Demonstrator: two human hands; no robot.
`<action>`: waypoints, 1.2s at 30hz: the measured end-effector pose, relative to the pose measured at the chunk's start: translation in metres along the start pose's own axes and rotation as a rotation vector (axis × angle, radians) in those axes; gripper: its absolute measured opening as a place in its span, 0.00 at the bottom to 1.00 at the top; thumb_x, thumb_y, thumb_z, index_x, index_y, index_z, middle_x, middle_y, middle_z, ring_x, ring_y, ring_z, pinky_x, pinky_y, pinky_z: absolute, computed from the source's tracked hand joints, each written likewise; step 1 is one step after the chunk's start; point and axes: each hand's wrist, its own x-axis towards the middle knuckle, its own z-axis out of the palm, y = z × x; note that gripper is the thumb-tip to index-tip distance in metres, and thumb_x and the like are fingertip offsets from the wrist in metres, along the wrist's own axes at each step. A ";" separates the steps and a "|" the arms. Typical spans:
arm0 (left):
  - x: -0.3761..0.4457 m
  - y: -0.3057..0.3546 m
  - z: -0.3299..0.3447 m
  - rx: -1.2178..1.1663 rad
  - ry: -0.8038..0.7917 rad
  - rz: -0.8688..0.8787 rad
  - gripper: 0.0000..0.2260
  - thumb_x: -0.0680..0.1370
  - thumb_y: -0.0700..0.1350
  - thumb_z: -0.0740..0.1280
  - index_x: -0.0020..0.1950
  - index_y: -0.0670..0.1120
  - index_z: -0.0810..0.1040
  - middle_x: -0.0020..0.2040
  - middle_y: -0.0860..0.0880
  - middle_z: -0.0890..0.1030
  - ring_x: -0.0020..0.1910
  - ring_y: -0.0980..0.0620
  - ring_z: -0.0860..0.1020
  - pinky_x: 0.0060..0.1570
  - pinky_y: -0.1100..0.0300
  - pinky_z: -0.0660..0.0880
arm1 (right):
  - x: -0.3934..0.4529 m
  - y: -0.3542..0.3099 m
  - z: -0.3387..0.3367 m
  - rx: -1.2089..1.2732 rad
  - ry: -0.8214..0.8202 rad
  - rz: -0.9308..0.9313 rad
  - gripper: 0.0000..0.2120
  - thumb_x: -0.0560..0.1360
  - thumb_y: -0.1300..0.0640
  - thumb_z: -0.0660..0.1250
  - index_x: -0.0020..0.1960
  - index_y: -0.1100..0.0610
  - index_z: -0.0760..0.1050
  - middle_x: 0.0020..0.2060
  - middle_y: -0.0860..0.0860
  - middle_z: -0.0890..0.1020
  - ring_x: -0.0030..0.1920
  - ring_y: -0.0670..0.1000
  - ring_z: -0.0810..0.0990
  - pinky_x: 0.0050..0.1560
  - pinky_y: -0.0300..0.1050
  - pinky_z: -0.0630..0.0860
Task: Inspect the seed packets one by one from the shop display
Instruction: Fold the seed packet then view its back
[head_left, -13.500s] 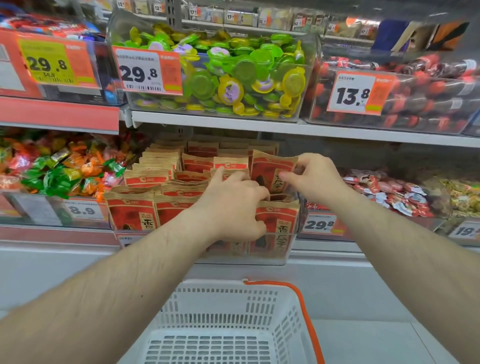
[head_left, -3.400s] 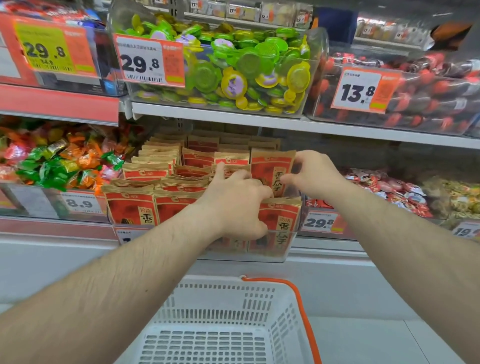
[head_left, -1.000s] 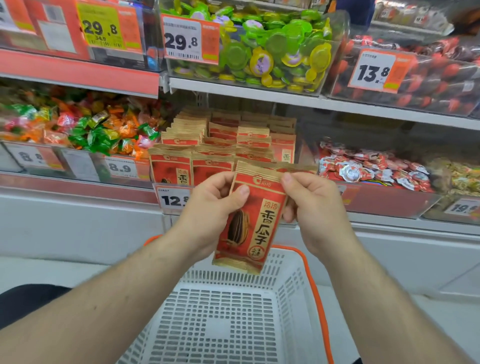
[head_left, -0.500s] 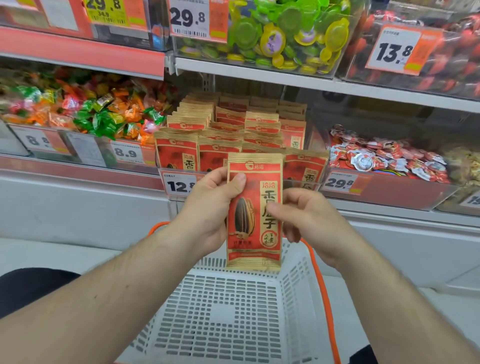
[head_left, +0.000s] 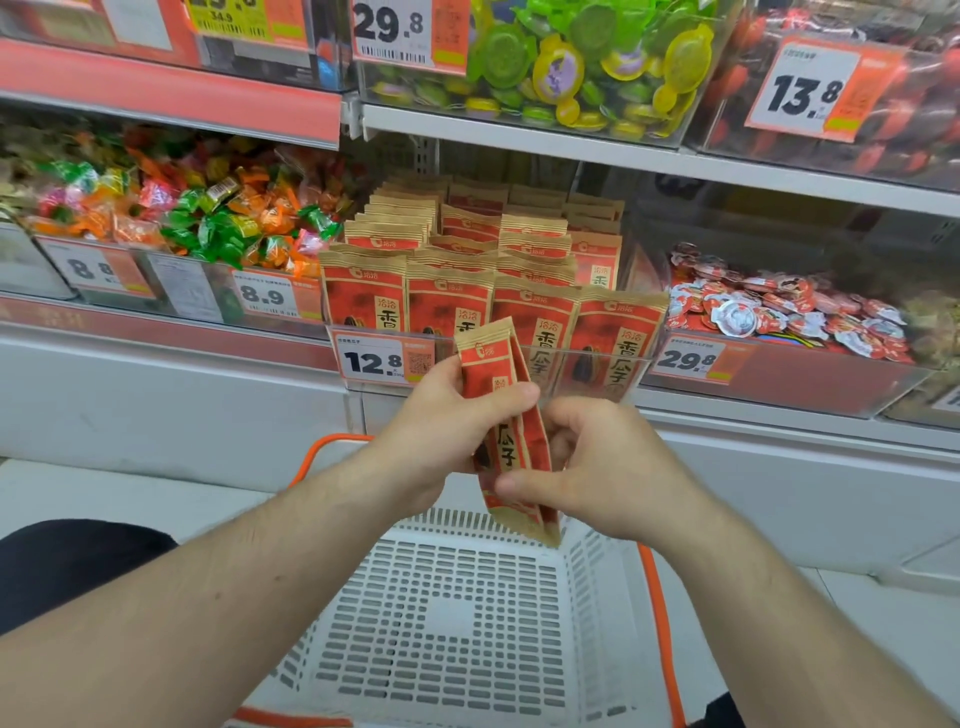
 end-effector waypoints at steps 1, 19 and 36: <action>0.000 0.000 -0.002 -0.015 -0.041 0.000 0.07 0.76 0.44 0.73 0.51 0.48 0.78 0.41 0.52 0.84 0.46 0.49 0.84 0.52 0.39 0.80 | 0.000 0.000 -0.002 0.031 -0.001 -0.013 0.15 0.63 0.41 0.78 0.41 0.49 0.79 0.31 0.46 0.82 0.30 0.43 0.78 0.34 0.45 0.77; -0.003 -0.007 -0.006 -0.102 -0.372 -0.054 0.11 0.66 0.39 0.65 0.46 0.47 0.81 0.37 0.45 0.79 0.37 0.47 0.77 0.41 0.50 0.74 | 0.005 -0.004 0.001 0.547 0.131 -0.056 0.15 0.80 0.64 0.61 0.35 0.60 0.76 0.24 0.49 0.77 0.23 0.48 0.74 0.27 0.39 0.71; 0.000 0.002 -0.011 -0.288 -0.256 -0.062 0.13 0.63 0.41 0.65 0.45 0.46 0.85 0.42 0.42 0.81 0.43 0.46 0.82 0.47 0.46 0.76 | 0.006 0.004 -0.001 0.522 0.124 -0.052 0.08 0.78 0.55 0.67 0.45 0.60 0.78 0.34 0.52 0.80 0.28 0.48 0.77 0.29 0.39 0.72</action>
